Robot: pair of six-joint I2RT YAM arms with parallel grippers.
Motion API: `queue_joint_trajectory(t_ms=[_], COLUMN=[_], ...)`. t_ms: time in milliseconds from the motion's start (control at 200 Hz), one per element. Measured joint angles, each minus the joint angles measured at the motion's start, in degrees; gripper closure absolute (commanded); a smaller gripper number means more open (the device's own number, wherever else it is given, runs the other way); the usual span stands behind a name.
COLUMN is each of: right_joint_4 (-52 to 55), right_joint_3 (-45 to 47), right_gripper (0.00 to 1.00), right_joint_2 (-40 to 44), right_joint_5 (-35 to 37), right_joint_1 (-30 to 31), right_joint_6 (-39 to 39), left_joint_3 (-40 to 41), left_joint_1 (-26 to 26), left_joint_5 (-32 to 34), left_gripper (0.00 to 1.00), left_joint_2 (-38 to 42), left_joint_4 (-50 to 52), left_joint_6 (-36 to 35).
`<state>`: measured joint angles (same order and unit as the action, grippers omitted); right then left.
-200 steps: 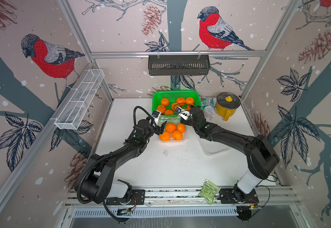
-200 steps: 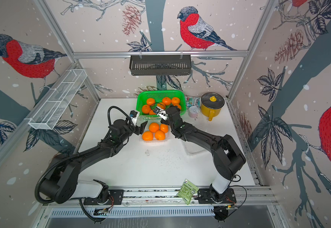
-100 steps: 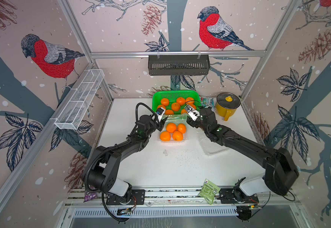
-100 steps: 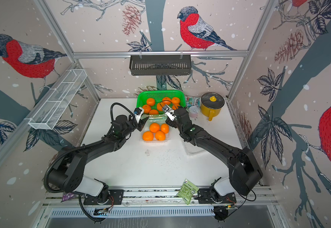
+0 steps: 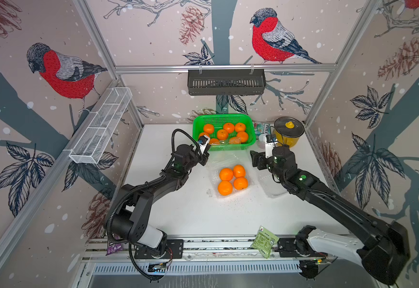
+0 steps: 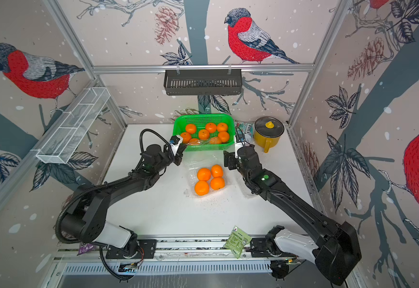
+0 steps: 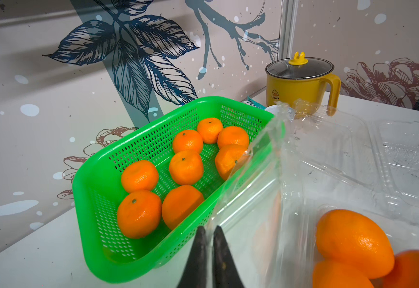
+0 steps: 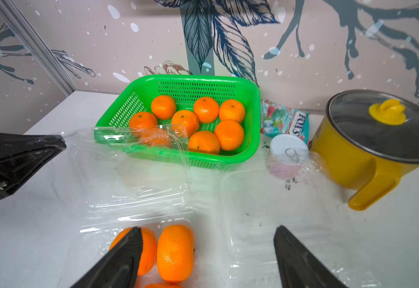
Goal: Take oranges out of containers
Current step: Adjust the packing box at the center of the board.
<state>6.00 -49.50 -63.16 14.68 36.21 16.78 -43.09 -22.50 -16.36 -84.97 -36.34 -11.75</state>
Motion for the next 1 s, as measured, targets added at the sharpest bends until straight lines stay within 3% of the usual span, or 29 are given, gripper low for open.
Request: queue_joint_trajectory(t_ms=[225, 355, 730, 1001], right_joint_4=[3.9, 5.1, 8.1, 10.6], right_joint_3=[1.6, 1.9, -3.8, -11.2], right_gripper=[0.13, 0.11, 0.11, 0.11], right_joint_2=[0.4, -0.5, -7.6, -15.5], right_joint_5=[-3.8, -7.0, -16.3, -19.1], right_joint_1=[-0.3, -0.3, 0.0, 4.9], right_joint_6=[7.5, 9.1, 8.3, 6.4], left_joint_3=[3.7, 7.7, 18.1, 21.4], left_joint_1=[0.0, -0.1, 0.0, 0.0], left_joint_5=[0.3, 5.3, 33.7, 52.6], left_gripper=[1.00, 1.00, 1.00, 1.00], left_joint_2=[7.5, 12.6, 27.7, 35.6], left_joint_4=[5.2, 8.7, 17.5, 23.7], left_joint_6=[4.6, 8.0, 18.9, 26.6])
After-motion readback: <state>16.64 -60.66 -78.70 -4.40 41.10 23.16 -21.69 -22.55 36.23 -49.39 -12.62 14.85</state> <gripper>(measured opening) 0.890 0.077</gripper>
